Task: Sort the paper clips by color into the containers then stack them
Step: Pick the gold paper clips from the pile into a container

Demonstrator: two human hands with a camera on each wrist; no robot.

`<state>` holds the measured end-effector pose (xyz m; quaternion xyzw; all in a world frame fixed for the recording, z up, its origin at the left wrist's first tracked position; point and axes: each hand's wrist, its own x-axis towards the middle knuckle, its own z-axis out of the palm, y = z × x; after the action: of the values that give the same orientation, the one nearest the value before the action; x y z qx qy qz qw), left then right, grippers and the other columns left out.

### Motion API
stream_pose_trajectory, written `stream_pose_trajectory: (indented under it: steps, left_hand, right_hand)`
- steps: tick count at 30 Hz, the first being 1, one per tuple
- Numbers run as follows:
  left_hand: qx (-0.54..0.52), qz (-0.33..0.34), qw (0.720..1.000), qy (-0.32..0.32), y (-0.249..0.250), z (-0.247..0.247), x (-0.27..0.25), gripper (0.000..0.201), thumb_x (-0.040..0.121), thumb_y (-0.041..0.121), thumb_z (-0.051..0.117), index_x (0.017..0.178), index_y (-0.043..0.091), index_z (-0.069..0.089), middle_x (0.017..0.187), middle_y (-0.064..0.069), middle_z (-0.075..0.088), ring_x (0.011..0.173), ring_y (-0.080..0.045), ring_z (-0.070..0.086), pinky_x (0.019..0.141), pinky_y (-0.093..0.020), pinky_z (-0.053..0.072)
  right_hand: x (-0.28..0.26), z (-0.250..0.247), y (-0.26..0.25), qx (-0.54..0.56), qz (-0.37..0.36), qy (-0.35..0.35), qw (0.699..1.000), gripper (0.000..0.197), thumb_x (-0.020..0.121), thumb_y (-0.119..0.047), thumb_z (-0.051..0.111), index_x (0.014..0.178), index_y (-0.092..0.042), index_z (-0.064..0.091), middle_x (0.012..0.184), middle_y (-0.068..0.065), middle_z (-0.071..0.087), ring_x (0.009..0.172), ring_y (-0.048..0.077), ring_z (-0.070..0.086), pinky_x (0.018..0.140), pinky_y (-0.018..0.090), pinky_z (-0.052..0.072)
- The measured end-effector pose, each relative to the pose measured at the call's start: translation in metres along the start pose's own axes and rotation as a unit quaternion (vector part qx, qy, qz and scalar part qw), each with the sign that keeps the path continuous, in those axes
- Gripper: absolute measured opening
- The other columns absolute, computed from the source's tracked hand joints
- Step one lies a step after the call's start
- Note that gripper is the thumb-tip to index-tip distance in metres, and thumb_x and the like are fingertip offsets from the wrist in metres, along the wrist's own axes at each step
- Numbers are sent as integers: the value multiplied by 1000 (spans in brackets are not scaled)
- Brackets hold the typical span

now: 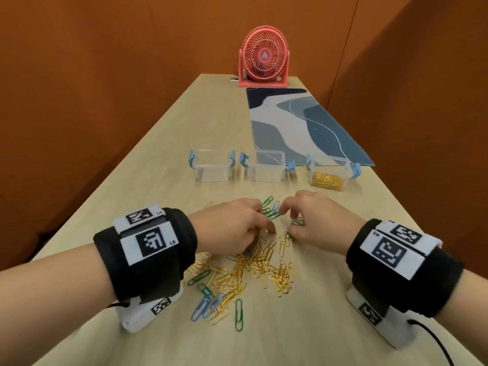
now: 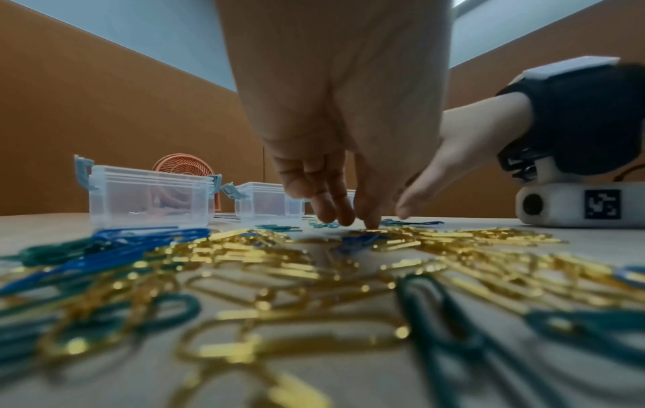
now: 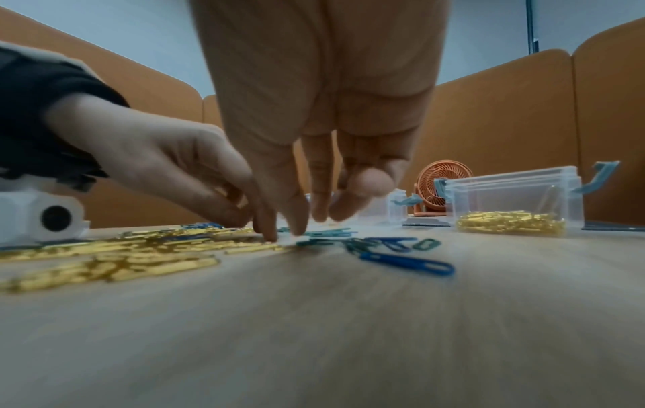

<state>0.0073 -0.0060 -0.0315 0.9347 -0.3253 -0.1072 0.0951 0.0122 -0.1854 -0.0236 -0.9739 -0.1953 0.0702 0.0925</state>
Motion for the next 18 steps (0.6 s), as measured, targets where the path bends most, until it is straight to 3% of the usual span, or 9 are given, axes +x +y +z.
stream_pose_trajectory:
  steps: [2, 4, 7, 10, 14, 18]
  left_hand:
    - [-17, 14, 1000, 6, -3, 0, -7, 36, 91, 12, 43, 116, 29, 63, 109, 7, 54, 101, -9, 52, 92, -25, 43]
    - [-24, 33, 999, 12, -8, 2, -19, 31, 91, 13, 45, 109, 26, 66, 107, 8, 60, 97, -6, 53, 91, -22, 43]
    - [-36, 29, 997, 56, -20, 3, -42, 22, 93, 23, 51, 108, 26, 66, 104, 10, 61, 93, -3, 55, 87, -19, 44]
    - [-48, 7, 997, 64, -30, 1, -52, 23, 90, 36, 56, 110, 29, 66, 104, 12, 59, 92, -2, 56, 85, -17, 45]
    - [-36, -1, 999, 21, -23, 1, -45, 23, 88, 37, 59, 107, 27, 68, 99, 10, 59, 85, -3, 54, 80, -16, 44]
    - [-45, -21, 999, 13, -21, 4, -38, 8, 87, 31, 60, 90, 25, 64, 91, 12, 54, 78, -4, 51, 77, -20, 45]
  right_hand:
    - [-10, 1, -2, 23, -15, -16, 999, 30, 84, -25, 62, 114, -22, 61, 100, -4, 56, 85, 8, 51, 66, 13, 41]
    - [-23, 3, -8, 54, -25, -46, 997, 35, 77, -36, 69, 109, -21, 62, 93, -6, 57, 72, 4, 48, 59, 11, 37]
    - [-36, 5, -17, 85, -36, -80, 992, 57, 64, -52, 77, 112, -25, 61, 93, -10, 56, 68, 1, 47, 67, 15, 43]
    - [-38, 6, -24, 101, -46, -92, 990, 70, 56, -52, 82, 117, -26, 61, 88, -12, 54, 68, 2, 48, 68, 17, 45]
    - [-38, 4, -29, 107, -45, -105, 988, 71, 52, -45, 87, 115, -28, 60, 85, -12, 52, 67, -1, 47, 59, 11, 39]
    - [-39, 2, -29, 127, -46, -110, 985, 69, 49, -46, 88, 111, -30, 62, 86, -13, 54, 69, 1, 50, 62, 12, 42]
